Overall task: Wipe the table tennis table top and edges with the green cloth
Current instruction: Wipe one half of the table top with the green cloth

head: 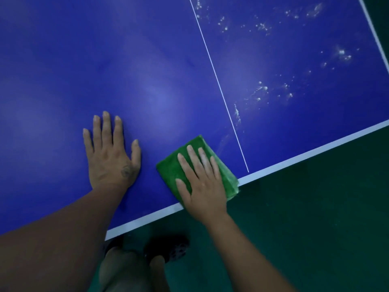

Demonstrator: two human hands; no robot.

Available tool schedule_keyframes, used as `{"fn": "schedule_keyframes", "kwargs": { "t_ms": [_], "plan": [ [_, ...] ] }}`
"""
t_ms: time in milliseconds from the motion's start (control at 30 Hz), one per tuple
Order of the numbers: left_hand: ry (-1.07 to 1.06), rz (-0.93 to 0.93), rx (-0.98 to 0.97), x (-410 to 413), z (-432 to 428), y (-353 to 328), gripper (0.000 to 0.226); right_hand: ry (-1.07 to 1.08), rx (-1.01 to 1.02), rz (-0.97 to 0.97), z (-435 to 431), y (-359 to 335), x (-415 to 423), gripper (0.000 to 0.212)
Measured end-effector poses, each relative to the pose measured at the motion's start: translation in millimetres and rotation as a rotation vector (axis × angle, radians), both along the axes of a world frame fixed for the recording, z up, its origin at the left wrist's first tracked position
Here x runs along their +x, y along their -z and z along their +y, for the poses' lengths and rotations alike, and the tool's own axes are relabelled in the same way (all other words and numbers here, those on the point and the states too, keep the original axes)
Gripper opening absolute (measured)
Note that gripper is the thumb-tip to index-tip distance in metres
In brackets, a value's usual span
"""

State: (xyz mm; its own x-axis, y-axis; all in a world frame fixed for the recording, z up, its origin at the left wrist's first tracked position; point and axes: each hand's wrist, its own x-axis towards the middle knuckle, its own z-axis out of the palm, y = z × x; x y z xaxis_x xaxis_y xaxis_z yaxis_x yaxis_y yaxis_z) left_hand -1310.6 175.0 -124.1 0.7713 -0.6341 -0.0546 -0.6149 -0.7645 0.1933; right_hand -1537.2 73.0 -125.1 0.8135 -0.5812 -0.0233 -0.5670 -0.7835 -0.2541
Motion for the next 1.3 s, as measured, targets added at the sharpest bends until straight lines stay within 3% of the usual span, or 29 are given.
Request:
{"fn": "schedule_keyframes", "kwargs": {
  "t_ms": [100, 167, 400, 567, 733, 1067, 1300],
  "plan": [
    [0.0, -0.01, 0.008, -0.5, -1.4, 0.0, 0.079, -0.169, -0.005, -0.038, -62.1, -1.4, -14.0, 0.061],
    [-0.001, -0.024, -0.001, -0.7, -1.4, 1.8, 0.078, -0.174, -0.018, -0.04, -104.5, -2.8, -12.7, 0.061],
    [0.01, -0.052, -0.03, -1.4, -0.3, 3.6, 0.077, 0.089, -0.044, 0.051, -225.3, -10.7, 33.9, 0.06],
    [0.009, -0.055, -0.016, 0.2, -0.5, 3.8, 0.078, 0.252, -0.077, 0.059, -179.5, -14.2, 22.7, 0.062],
    [0.002, -0.023, -0.018, -0.2, -1.8, -2.1, 0.079, 0.134, -0.043, 0.126, -126.0, -13.4, -31.1, 0.064],
    [0.012, -0.051, -0.078, 2.6, -1.2, 4.4, 0.076, -0.286, -0.047, 0.083, -284.1, -10.0, -13.0, 0.064],
    [-0.013, -0.033, -0.116, 1.0, -1.2, 4.6, 0.069, -0.145, -0.06, 0.117, -305.6, -12.5, -5.0, 0.064]
  ]
}}
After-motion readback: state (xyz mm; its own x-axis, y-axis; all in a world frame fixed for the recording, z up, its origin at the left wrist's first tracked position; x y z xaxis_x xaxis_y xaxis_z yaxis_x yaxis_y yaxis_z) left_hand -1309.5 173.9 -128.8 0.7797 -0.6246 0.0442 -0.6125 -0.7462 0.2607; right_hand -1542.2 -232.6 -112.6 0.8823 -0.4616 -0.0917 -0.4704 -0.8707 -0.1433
